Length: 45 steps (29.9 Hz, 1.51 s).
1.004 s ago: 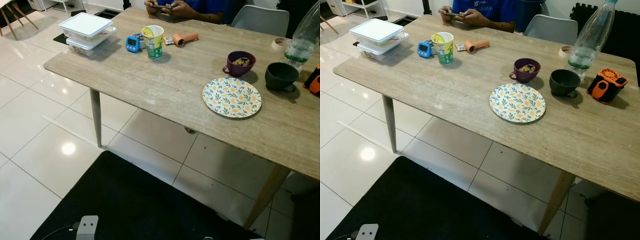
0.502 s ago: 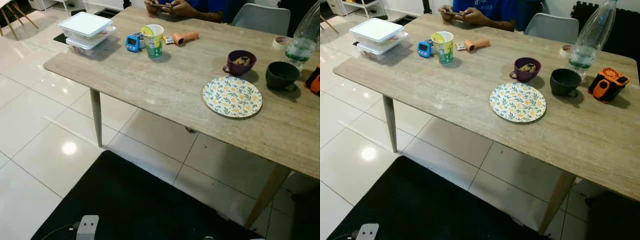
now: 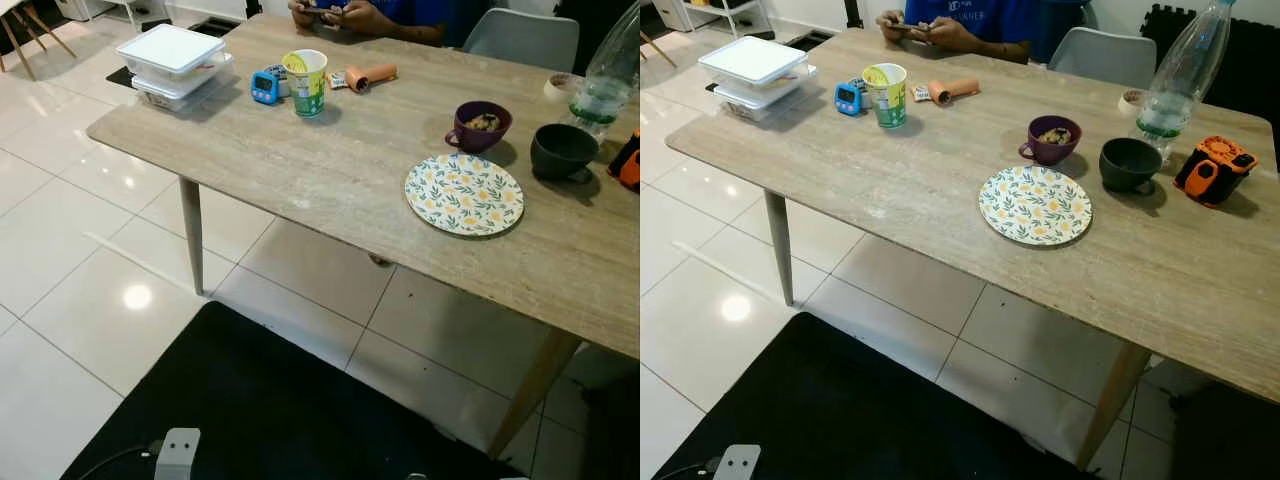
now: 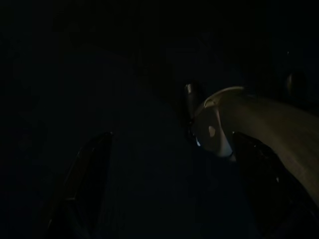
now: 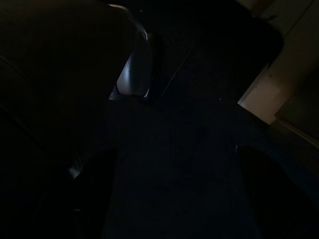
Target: Restocking fridge
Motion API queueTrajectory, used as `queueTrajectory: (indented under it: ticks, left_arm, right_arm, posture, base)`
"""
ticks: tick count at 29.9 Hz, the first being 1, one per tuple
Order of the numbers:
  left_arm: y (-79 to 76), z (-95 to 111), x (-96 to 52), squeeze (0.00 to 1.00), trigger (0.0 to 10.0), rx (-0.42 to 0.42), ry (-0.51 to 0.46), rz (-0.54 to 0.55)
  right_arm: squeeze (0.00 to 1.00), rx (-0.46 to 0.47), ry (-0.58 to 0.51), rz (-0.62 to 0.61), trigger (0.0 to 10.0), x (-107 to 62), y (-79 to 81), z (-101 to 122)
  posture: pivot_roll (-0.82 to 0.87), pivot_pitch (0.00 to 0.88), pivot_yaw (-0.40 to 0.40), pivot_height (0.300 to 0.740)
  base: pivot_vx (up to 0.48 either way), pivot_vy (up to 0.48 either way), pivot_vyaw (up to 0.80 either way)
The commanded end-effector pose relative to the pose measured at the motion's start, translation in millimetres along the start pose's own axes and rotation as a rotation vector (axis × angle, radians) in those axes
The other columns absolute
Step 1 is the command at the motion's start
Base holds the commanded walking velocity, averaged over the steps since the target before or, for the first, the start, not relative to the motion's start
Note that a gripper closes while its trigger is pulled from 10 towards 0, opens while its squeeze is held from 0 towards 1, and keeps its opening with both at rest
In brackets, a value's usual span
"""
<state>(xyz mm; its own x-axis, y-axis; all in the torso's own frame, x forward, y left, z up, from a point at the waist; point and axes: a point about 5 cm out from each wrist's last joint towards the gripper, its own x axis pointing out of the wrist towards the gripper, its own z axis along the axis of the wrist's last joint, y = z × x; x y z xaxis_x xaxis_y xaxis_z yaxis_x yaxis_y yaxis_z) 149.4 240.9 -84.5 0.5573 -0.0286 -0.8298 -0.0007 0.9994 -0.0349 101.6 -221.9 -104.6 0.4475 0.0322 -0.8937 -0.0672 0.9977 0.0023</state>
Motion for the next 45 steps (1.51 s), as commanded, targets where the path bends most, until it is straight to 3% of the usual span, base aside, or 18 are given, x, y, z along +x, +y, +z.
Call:
queueTrajectory:
  ticks: [1, 12, 14, 19, 28, 31, 37, 45]
  left_arm:
    - [-9.1, -14, -0.1, 0.00, 10.0, -0.025, 0.040, -0.013]
    - [-27.1, -14, 4.3, 0.00, 10.0, -0.038, 0.046, -0.050]
    - [-27.7, -12, 4.9, 0.00, 10.0, -0.017, 0.047, -0.064]
    - [-26.5, -5, 6.7, 0.00, 10.0, -0.018, 0.037, -0.061]
    - [-30.1, -3, 7.9, 0.00, 10.0, -0.043, 0.021, -0.058]
    - [-27.4, -12, 5.4, 0.00, 10.0, -0.024, 0.054, -0.052]
    - [-28.3, -10, 5.7, 0.00, 10.0, -0.029, 0.038, -0.053]
    - [-34.2, -7, 7.9, 0.00, 10.0, -0.018, 0.028, -0.051]
  right_arm:
    - [0.00, -0.008, 0.029, 0.071, 10.0, 2.2, 19.3, -7]
    - [0.00, -0.040, -0.024, 0.060, 10.0, 6.0, 10.1, 18]
    - [0.00, -0.092, -0.012, 0.083, 10.0, 7.4, 13.6, 21]
    - [0.00, -0.041, -0.041, 0.055, 10.0, 9.0, 9.3, 33]
    - [0.00, -0.045, -0.003, 0.062, 10.0, 8.7, 9.8, 27]
    - [0.00, -0.033, 0.000, 0.078, 10.0, 9.9, 17.4, 26]
    - [0.00, -0.028, 0.001, 0.083, 10.0, 11.0, 24.1, 25]
    - [0.00, -0.063, -0.032, 0.072, 10.0, 11.9, 19.0, 37]
  posture:
    - [-0.05, 0.163, 0.030, 0.740]
    - [-0.07, 0.150, 0.000, 0.740]
    - [-0.08, 0.119, 0.004, 0.740]
    - [-0.08, 0.136, 0.005, 0.740]
    - [-0.07, 0.115, 0.015, 0.740]
    - [-0.06, 0.102, 0.031, 0.740]
    - [-0.05, 0.100, 0.024, 0.740]
    - [-0.05, 0.086, 0.017, 0.740]
  base:
    - [0.000, 0.000, 0.00]
    - [0.000, 0.000, 0.00]
    - [0.000, 0.000, 0.00]
    - [0.000, 0.000, 0.00]
    - [0.000, 0.000, -0.62]
    - [0.000, 0.000, -0.80]
    - [0.000, 0.000, -0.80]
    - [0.000, 0.000, 0.00]
